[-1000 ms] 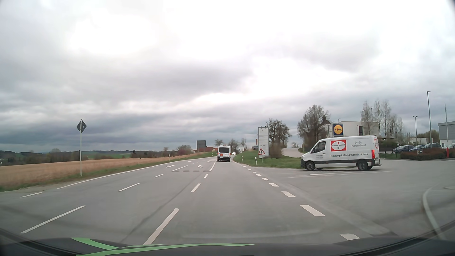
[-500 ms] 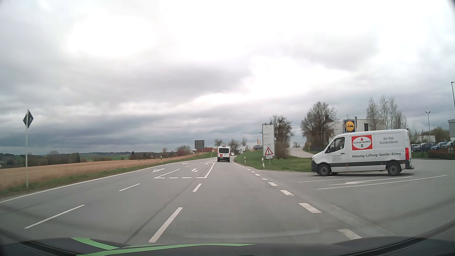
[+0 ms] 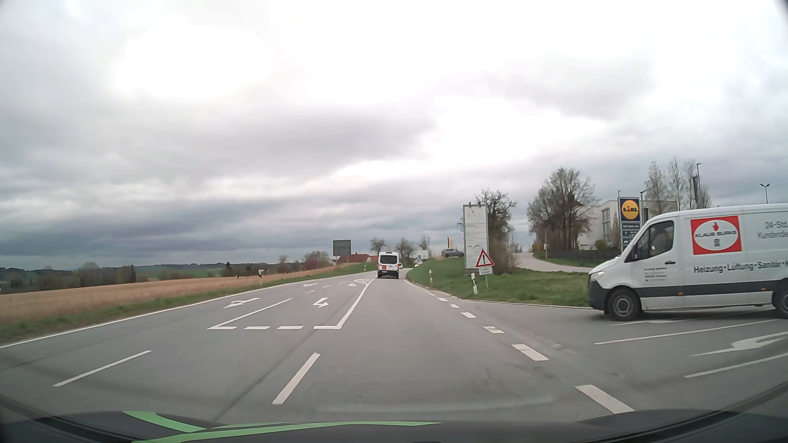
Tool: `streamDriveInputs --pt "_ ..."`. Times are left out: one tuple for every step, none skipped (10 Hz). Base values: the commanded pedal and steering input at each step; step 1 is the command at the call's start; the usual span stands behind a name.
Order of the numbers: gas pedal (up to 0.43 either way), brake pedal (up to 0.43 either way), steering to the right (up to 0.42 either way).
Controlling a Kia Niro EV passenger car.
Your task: Follow the waypoints while adhering to traffic rules and regulations
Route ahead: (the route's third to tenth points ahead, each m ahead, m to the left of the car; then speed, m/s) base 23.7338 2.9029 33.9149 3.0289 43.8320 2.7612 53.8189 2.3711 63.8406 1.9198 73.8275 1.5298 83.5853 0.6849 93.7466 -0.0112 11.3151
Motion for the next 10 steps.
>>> streamDriveInputs --pt "0.087 0.0 -0.002" --pt "0.087 0.0 -0.002" --pt "0.087 0.0 -0.003" --pt "0.087 0.0 -0.003" --pt "0.087 0.0 -0.003" --pt "0.087 0.0 -0.004" --pt "0.087 0.0 -0.003" --pt "0.087 0.0 -0.003" --pt "0.087 0.0 -0.003" --pt "0.087 0.0 -0.004"
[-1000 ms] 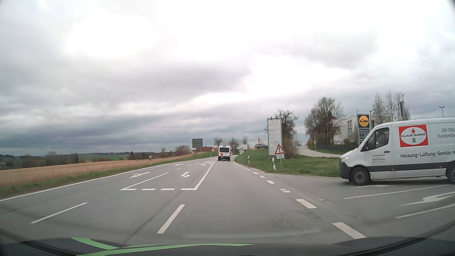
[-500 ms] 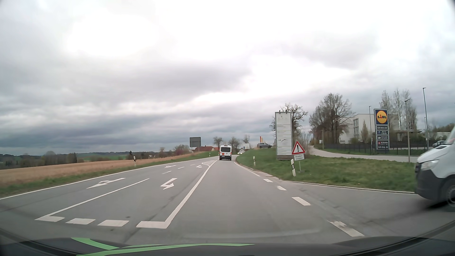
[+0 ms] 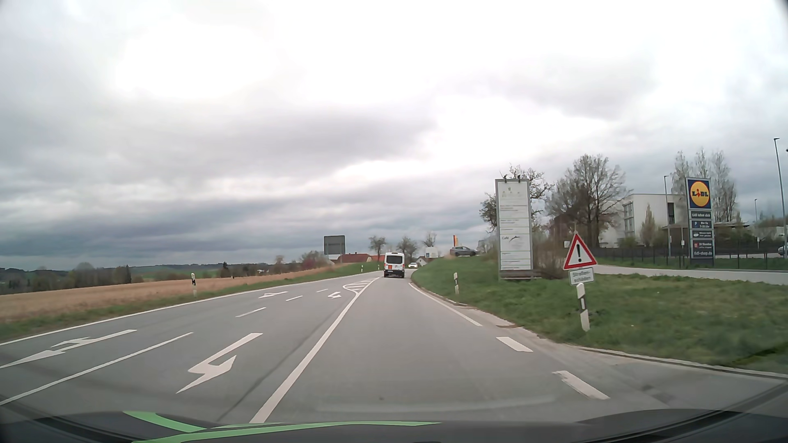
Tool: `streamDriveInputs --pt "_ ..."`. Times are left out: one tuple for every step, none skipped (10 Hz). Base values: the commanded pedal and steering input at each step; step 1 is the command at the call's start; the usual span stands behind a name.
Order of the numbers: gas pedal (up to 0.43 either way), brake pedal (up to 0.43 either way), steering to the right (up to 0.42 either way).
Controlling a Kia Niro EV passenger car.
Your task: Follow the waypoints while adhering to traffic rules and regulations
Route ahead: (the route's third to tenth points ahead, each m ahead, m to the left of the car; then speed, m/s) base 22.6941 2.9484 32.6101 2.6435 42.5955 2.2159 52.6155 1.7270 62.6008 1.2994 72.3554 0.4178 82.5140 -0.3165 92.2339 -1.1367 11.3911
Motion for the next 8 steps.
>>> streamDriveInputs --pt "0.087 0.0 -0.004" --pt "0.087 0.0 -0.004" --pt "0.087 0.0 -0.004" --pt "0.087 0.0 -0.004" --pt "0.087 0.0 -0.004" --pt "0.087 0.0 -0.004" --pt "0.087 0.0 -0.004" --pt "0.087 0.0 -0.004"
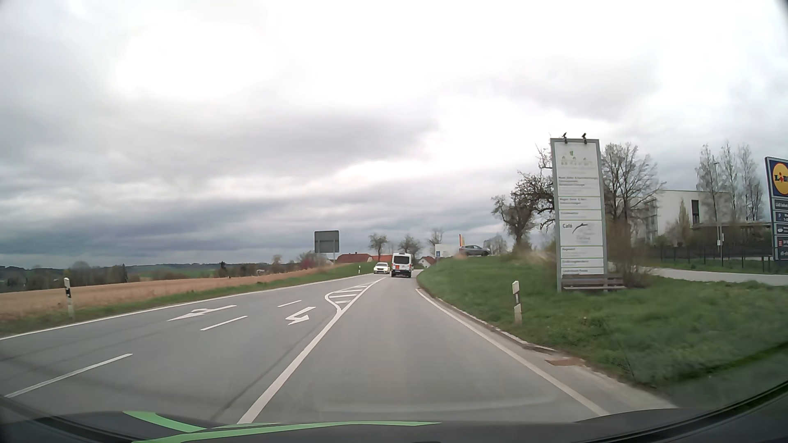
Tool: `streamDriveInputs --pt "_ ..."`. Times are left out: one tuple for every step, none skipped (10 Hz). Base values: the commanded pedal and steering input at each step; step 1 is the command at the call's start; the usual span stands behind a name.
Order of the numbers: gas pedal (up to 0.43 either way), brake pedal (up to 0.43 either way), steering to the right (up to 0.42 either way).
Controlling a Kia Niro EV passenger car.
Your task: Follow the waypoints while adhering to traffic rules and regulations
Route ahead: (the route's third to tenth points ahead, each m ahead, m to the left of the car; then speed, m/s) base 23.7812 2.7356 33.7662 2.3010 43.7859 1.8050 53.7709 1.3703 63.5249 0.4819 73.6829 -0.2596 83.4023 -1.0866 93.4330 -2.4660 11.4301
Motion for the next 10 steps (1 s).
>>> streamDriveInputs --pt "0.087 0.0 -0.004" --pt "0.087 0.0 -0.004" --pt "0.087 0.0 -0.004" --pt "0.087 0.0 -0.004" --pt "0.087 0.0 -0.004" --pt "0.087 0.0 -0.004" --pt "0.087 0.0 -0.004" --pt "0.087 0.0 -0.004" --pt "0.087 0.0 -0.004" --pt "0.087 0.0 -0.003"
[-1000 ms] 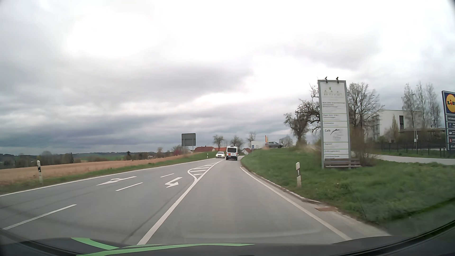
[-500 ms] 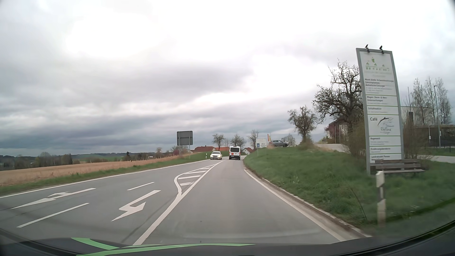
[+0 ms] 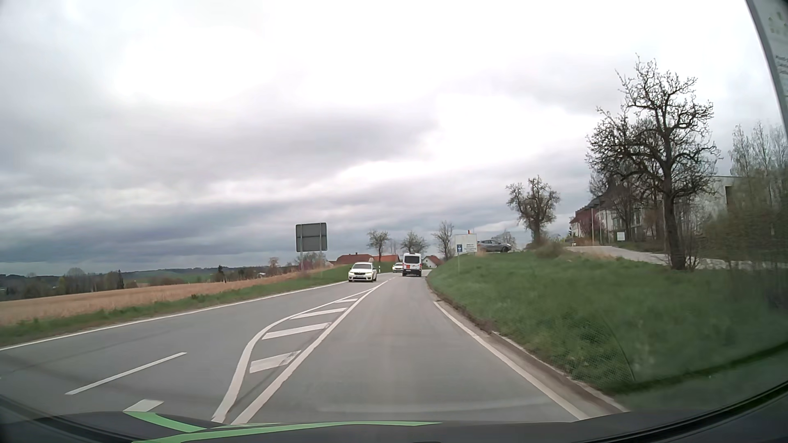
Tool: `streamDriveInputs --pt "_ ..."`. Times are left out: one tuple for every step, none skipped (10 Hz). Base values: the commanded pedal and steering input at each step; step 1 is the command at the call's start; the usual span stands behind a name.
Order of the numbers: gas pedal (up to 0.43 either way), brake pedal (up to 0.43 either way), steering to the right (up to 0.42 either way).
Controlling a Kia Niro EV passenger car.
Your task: Follow the waypoints while adhering to traffic rules and regulations
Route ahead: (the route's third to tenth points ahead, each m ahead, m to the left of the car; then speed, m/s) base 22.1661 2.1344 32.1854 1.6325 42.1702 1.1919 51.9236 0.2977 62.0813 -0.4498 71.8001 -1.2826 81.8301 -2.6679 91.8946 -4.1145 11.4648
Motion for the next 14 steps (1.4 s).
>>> streamDriveInputs --pt "0.087 0.0 -0.002" --pt "0.087 0.0 -0.001" --pt "0.087 0.0 -0.001" --pt "0.087 0.0 -0.001" --pt "0.087 0.0 0.0" --pt "0.087 0.0 0.003" --pt "0.087 0.0 0.005" --pt "0.087 0.0 0.005" --pt "0.087 0.0 0.005" --pt "0.087 0.0 0.007" --pt "0.087 0.0 0.007" --pt "0.087 0.0 0.007" --pt "0.087 0.0 0.007" --pt "0.087 0.0 0.007"
